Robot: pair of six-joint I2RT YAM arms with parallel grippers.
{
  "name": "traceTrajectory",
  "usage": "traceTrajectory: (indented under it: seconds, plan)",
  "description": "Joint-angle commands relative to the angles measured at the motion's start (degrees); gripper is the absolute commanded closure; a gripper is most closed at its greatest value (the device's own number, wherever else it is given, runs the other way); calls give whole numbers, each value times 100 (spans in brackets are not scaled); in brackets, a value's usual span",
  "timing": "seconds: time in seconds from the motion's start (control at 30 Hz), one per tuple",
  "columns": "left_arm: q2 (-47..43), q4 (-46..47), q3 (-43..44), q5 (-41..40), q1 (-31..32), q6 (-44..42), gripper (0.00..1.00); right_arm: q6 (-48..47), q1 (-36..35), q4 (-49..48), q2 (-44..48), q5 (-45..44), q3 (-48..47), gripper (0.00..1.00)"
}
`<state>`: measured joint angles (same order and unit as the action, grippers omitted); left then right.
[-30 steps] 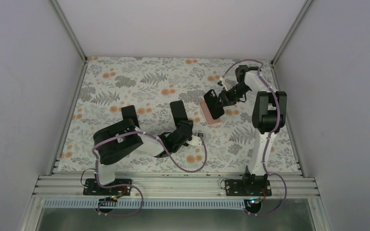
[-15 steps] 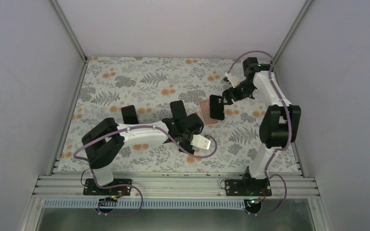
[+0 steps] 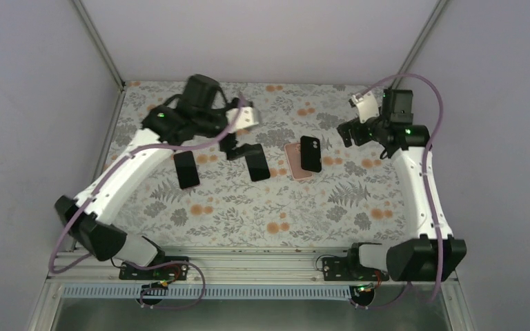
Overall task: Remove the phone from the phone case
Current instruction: Reset both arms
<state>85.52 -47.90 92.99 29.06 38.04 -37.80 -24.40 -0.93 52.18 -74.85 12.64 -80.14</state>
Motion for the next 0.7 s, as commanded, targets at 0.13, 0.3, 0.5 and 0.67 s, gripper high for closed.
traceTrajectory:
  seconds: [0.13, 0.3, 0.5, 0.67]
  plan:
    - [-1216, -888, -843, 2097, -1650, -304, 0, 581, 416, -1926, 1046, -838, 1599, 0]
    - [-1873, -1105, -1341, 2145, -1979, -594, 0, 1024, 511, -3086, 1517, -969, 2720, 0]
    - [-2039, -839, -1751, 1613, -2335, -466, 0, 1235, 517, -3508, 1649, -1336, 3207, 0]
    - [-1955, -444, -1992, 1632, -2455, -220, 0, 1145, 527, -3701, 1568, -1660, 3526, 0]
